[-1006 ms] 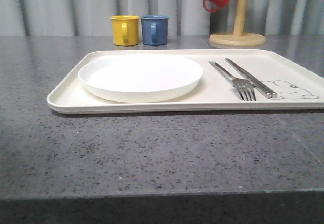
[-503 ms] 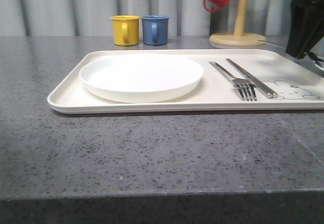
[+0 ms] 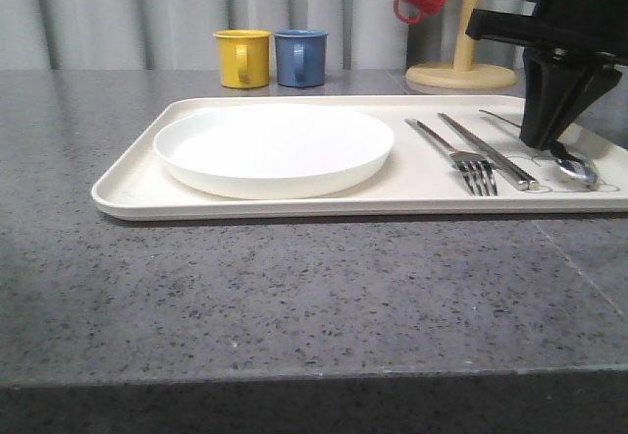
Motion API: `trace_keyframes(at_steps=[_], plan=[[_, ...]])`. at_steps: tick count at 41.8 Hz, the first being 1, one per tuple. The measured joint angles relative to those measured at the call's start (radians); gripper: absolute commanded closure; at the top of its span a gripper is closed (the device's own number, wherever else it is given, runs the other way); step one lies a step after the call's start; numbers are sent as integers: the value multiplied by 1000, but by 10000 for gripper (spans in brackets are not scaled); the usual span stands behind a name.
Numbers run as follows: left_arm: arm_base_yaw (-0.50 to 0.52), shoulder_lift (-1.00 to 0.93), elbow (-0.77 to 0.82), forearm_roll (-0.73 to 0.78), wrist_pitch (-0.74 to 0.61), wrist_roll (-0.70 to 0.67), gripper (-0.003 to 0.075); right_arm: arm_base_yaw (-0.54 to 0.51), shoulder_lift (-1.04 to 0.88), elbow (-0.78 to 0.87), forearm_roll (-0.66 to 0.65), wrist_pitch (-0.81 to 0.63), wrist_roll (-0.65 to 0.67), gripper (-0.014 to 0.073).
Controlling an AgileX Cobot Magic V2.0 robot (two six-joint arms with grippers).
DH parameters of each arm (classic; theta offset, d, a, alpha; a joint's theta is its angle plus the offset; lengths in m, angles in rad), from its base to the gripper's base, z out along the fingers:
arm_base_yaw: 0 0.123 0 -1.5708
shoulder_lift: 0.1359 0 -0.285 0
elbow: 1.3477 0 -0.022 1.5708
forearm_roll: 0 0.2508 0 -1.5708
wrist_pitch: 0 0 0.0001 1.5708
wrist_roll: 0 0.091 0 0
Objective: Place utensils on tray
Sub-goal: 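Lower the spoon onto the tray beside the chopsticks and release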
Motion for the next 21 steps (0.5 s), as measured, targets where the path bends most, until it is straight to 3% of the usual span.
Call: trace_keyframes(at_steps=[4, 8, 21], plan=[[0, 0, 0, 0, 0, 0, 293, 0, 1, 0, -4, -4, 2, 349], [0, 0, 0, 0, 0, 0, 293, 0, 2, 0, -6, -4, 4, 290], [0, 0, 0, 0, 0, 0, 293, 1, -41, 4, -6, -39, -46, 289]])
